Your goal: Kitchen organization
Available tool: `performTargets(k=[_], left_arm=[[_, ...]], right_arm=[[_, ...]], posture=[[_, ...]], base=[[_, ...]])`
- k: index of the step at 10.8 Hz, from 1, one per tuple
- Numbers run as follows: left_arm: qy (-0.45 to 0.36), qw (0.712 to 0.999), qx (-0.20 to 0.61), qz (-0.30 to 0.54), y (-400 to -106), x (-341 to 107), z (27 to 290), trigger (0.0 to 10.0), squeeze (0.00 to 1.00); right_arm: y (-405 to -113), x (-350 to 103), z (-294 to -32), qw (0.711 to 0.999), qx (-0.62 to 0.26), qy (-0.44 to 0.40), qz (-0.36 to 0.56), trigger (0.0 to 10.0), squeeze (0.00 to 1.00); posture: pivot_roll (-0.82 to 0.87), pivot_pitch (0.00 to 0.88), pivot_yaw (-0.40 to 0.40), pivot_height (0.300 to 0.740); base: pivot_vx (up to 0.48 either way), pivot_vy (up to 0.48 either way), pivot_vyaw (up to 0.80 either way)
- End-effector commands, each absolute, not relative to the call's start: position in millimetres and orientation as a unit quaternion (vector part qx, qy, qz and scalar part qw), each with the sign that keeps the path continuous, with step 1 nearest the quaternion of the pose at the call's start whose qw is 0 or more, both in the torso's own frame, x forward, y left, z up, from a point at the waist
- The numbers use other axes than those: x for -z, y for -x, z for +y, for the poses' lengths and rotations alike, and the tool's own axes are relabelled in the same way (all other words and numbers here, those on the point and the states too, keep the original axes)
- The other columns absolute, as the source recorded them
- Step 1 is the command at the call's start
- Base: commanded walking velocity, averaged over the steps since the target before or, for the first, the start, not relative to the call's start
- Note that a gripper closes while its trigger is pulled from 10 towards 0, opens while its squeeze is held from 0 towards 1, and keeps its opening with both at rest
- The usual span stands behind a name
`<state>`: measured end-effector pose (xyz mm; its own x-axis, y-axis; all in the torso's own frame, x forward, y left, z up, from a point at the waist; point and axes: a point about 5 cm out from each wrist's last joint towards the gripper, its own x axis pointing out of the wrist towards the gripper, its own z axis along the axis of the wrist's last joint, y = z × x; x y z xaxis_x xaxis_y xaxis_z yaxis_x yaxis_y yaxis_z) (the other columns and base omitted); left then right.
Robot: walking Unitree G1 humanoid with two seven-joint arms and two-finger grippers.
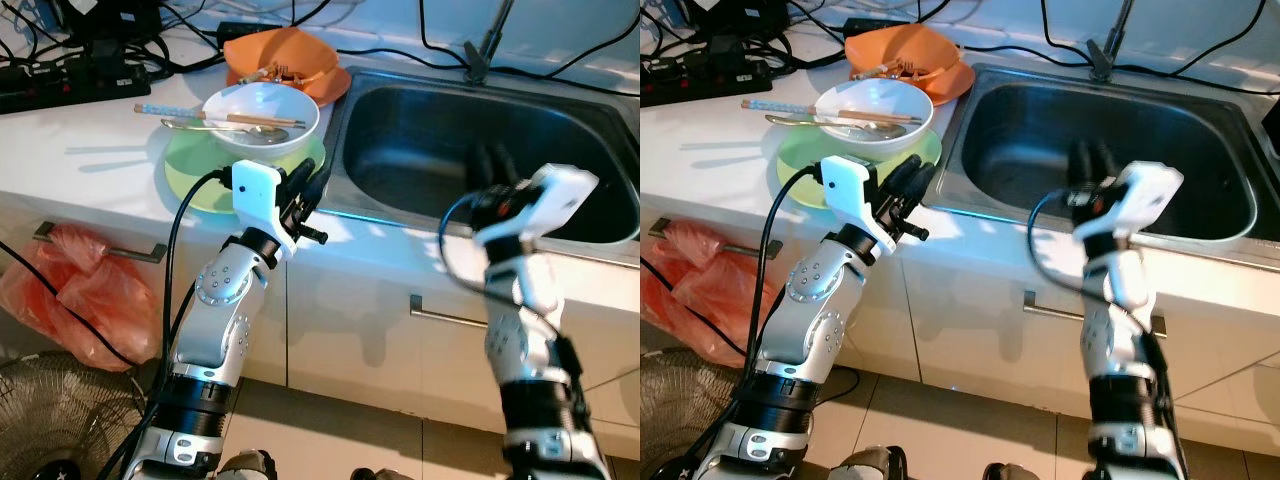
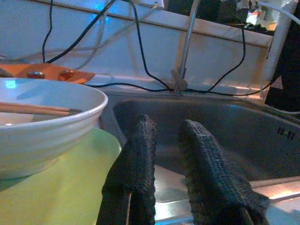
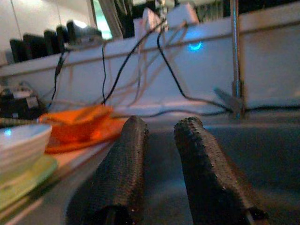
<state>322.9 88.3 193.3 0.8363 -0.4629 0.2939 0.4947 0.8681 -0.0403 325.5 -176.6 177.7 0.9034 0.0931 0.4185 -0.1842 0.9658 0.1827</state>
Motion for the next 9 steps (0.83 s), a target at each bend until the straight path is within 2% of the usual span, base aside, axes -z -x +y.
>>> performTargets(k=[1,4,5,6,9], left_arm=[[0.054,0.957,0.244,-0.145,-322.3,-194.8,88.2,10.0,0.0],[0.045,0.96,0.228,-0.153,-323.2,-197.9,94.0,10.0,0.0],[0.037,0.959,0.213,-0.183,-323.4,-213.4,96.4,10.0,0.0],[0.039,0.958,0.202,-0.198,-324.2,-222.5,99.4,10.0,1.0],[0.03,0.935,0.143,-0.323,-318.3,-290.5,125.4,10.0,1.0]], right_arm=[[-321.9,-172.1,-175.2,0.972,-0.069,-0.109,-0.199,10.0,0.0],[-318.8,-157.3,-161.9,0.975,-0.079,-0.119,-0.17,10.0,0.0],[-319.4,-156.7,-158.6,0.975,-0.082,-0.122,-0.168,10.0,0.0],[-319.7,-156.7,-158.2,0.975,-0.082,-0.122,-0.167,10.0,0.0],[-319.6,-155.3,-157.5,0.975,-0.082,-0.123,-0.164,10.0,0.0]], posture=[[0.12,0.135,-0.033,0.74],[0.13,0.144,-0.035,0.74],[0.13,0.144,-0.037,0.74],[0.13,0.144,-0.036,0.74],[0.13,0.145,-0.038,0.74]], base=[[0.0,0.0,0.0],[0.0,0.0,0.0],[0.0,0.0,0.0],[0.0,0.0,0.0],[0.0,0.0,0.0]])
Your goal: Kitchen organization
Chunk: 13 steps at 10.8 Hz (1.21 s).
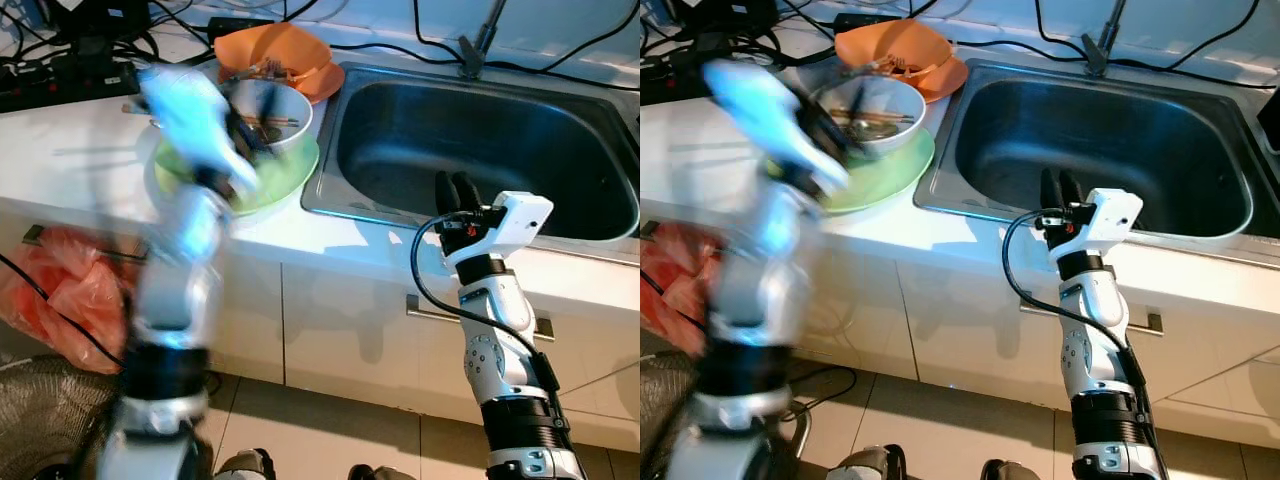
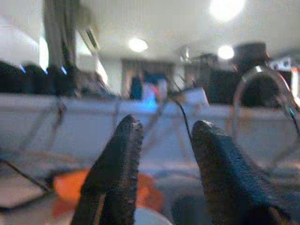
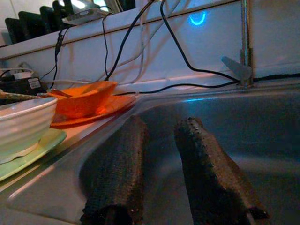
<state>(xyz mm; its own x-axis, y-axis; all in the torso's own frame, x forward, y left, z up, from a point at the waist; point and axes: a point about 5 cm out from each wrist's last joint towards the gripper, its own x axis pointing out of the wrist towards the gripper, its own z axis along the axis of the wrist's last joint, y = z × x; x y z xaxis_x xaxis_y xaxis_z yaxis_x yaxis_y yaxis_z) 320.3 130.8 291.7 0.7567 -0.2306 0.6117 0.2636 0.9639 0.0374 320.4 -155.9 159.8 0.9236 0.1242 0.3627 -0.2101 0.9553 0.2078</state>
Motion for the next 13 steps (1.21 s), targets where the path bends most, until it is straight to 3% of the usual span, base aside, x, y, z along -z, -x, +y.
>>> performTargets(k=[1,2,4,7,13], left_arm=[[0.029,0.93,0.112,-0.348,-316.6,-302.2,138.2,10.0,1.0],[0.025,0.932,0.084,-0.351,-317.9,-303.0,149.7,10.0,0.0],[0.064,0.946,0.035,-0.315,-323.7,-287.7,180.2,10.0,0.0],[0.094,0.956,0.028,-0.278,-328.4,-276.8,196.7,10.0,0.0],[0.265,0.934,0.009,-0.238,-323.7,-246.2,224.0,10.0,0.0]], right_arm=[[-320.1,-154.4,-157.1,0.976,-0.082,-0.124,-0.162,10.0,0.0],[-320.6,-153.9,-156.3,0.976,-0.083,-0.125,-0.16,10.0,0.0],[-320.6,-152.7,-154.0,0.976,-0.086,-0.124,-0.157,10.0,0.0],[-321.3,-152.9,-153.4,0.976,-0.087,-0.125,-0.157,10.0,0.0],[-321.0,-151.7,-153.1,0.976,-0.09,-0.124,-0.155,10.0,0.0]], posture=[[0.13,0.145,-0.039,0.74],[0.14,0.144,-0.041,0.74],[0.14,0.143,-0.043,0.74],[0.13,0.145,-0.042,0.74],[0.12,0.133,-0.038,0.74]], base=[[0.0,0.0,0.0],[0.0,0.0,0.0],[0.0,0.0,0.0],[0.0,0.0,0.0],[0.0,0.0,0.0]])
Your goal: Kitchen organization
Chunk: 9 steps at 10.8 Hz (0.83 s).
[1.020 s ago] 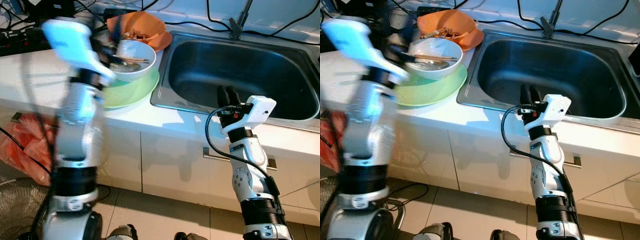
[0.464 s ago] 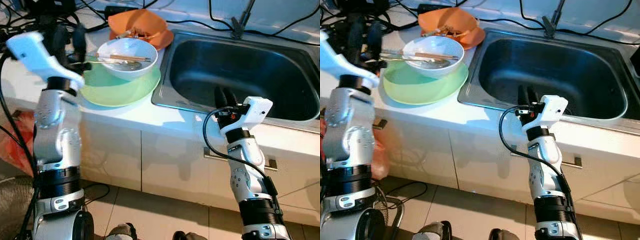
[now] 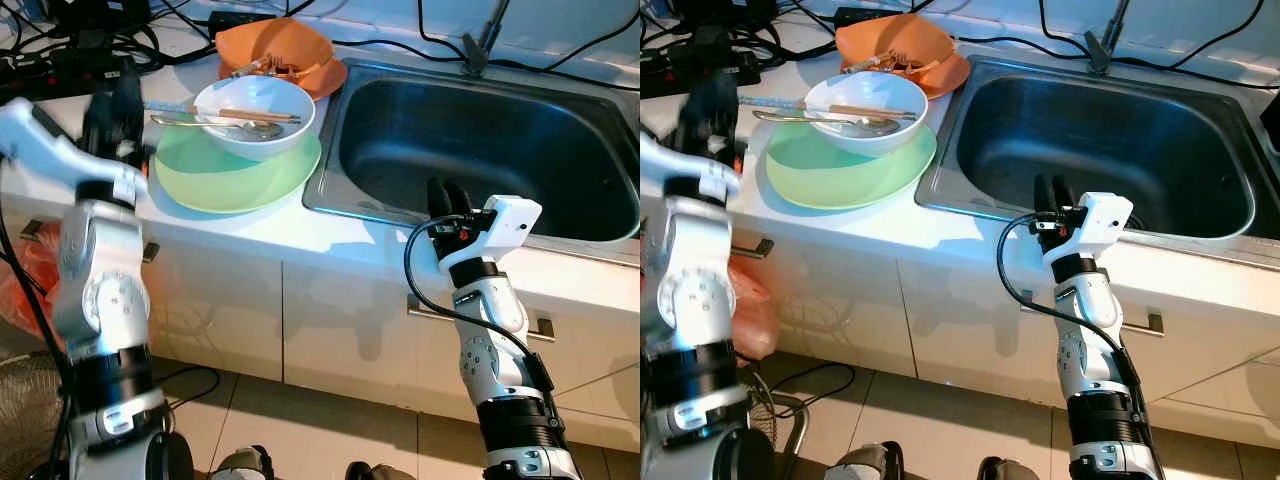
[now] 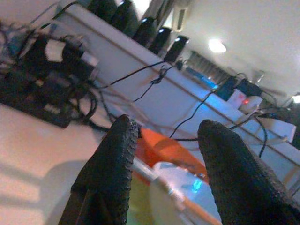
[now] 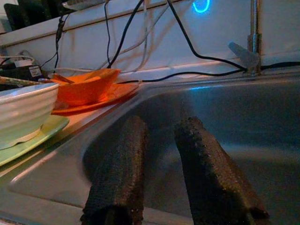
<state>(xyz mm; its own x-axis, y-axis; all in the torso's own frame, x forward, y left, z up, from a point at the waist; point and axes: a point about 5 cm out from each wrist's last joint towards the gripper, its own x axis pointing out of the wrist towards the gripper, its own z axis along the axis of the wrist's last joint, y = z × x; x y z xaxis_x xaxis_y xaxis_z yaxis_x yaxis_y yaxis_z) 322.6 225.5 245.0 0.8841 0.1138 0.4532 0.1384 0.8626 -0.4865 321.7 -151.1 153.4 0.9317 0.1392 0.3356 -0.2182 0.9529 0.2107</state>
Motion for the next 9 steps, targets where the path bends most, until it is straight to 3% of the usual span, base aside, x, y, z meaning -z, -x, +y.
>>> performTargets(k=[1,9], left_arm=[[0.27,0.935,0.006,-0.23,-320.9,-237.7,226.9,10.0,0.0],[0.274,0.941,0.073,-0.183,-328.7,-224.3,212.5,10.0,0.0]], right_arm=[[-320.5,-151.2,-153.6,0.976,-0.09,-0.124,-0.154,10.0,0.0],[-320.6,-149.4,-152.4,0.977,-0.088,-0.126,-0.151,10.0,0.0]], posture=[[0.13,0.134,-0.04,0.74],[0.12,0.142,-0.038,0.74]], base=[[0.0,0.0,0.0],[0.0,0.0,0.0]])
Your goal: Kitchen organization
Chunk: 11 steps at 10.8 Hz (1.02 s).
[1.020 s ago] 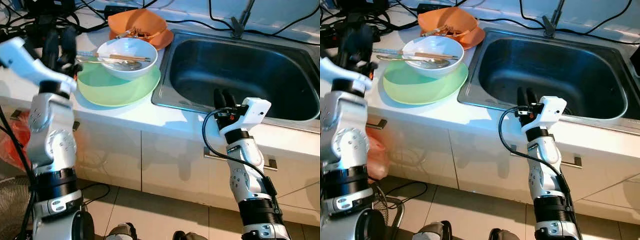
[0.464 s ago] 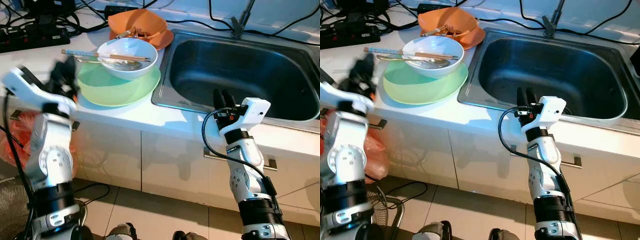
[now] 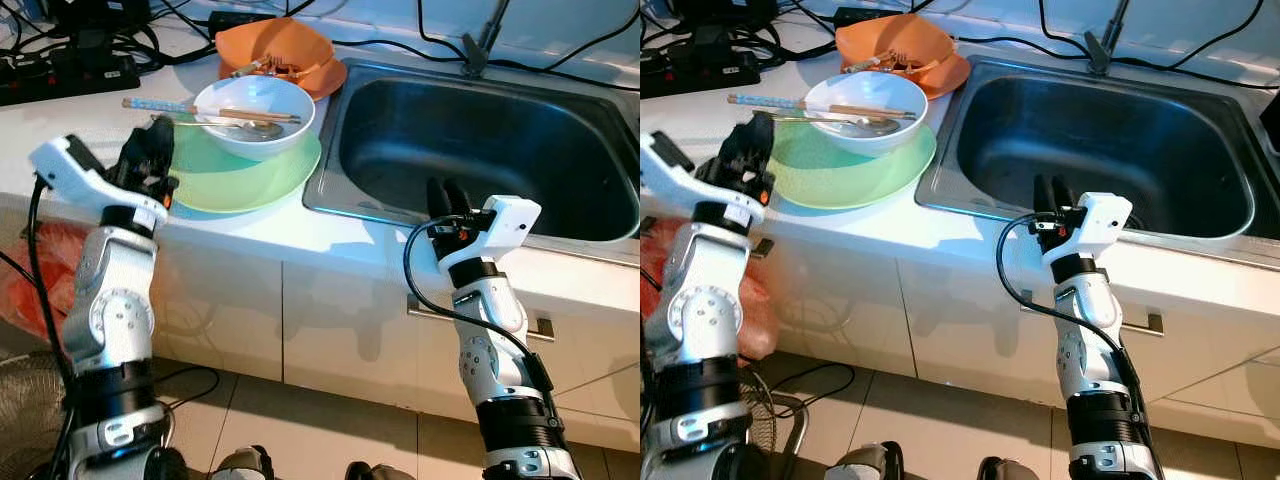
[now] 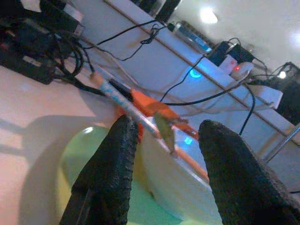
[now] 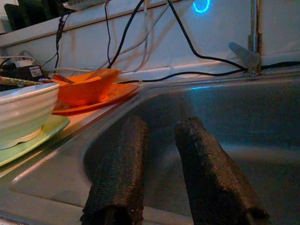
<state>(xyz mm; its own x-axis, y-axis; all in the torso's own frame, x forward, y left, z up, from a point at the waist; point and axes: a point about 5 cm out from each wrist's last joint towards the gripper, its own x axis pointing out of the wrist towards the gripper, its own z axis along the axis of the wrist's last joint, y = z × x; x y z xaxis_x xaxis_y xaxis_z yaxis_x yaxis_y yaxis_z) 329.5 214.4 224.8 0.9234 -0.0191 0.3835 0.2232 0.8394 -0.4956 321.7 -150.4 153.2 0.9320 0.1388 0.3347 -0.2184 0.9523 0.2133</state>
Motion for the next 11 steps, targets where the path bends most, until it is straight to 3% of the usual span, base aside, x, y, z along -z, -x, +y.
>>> performTargets(k=[1,8,9,10,11], left_arm=[[0.274,0.942,0.072,-0.18,-331.9,-224.9,212.2,10.0,0.0],[0.277,0.941,0.07,-0.179,-352.1,-229.4,207.0,10.0,0.0],[0.276,0.942,0.069,-0.175,-354.2,-227.3,206.3,1.6,0.0],[0.276,0.943,0.068,-0.174,-354.9,-226.5,206.3,0.0,0.0],[0.277,0.942,0.069,-0.175,-355.5,-226.5,206.2,0.3,0.0]], right_arm=[[-320.7,-149.0,-151.8,0.977,-0.087,-0.127,-0.15,10.0,0.0],[-319.3,-147.5,-150.7,0.977,-0.088,-0.128,-0.148,10.0,0.0],[-319.5,-146.9,-150.7,0.977,-0.087,-0.128,-0.147,10.0,0.0],[-319.5,-146.8,-150.8,0.977,-0.087,-0.127,-0.146,10.0,0.0],[-319.8,-146.6,-150.9,0.977,-0.086,-0.128,-0.145,10.0,0.0]], posture=[[0.12,0.14,-0.035,0.74],[0.11,0.139,-0.035,0.74],[0.11,0.14,-0.034,0.74],[0.11,0.14,-0.033,0.74],[0.11,0.139,-0.035,0.74]], base=[[0.0,0.0,0.0],[0.0,0.0,0.0],[0.0,0.0,0.0],[0.0,0.0,0.0],[0.0,0.0,0.0]])
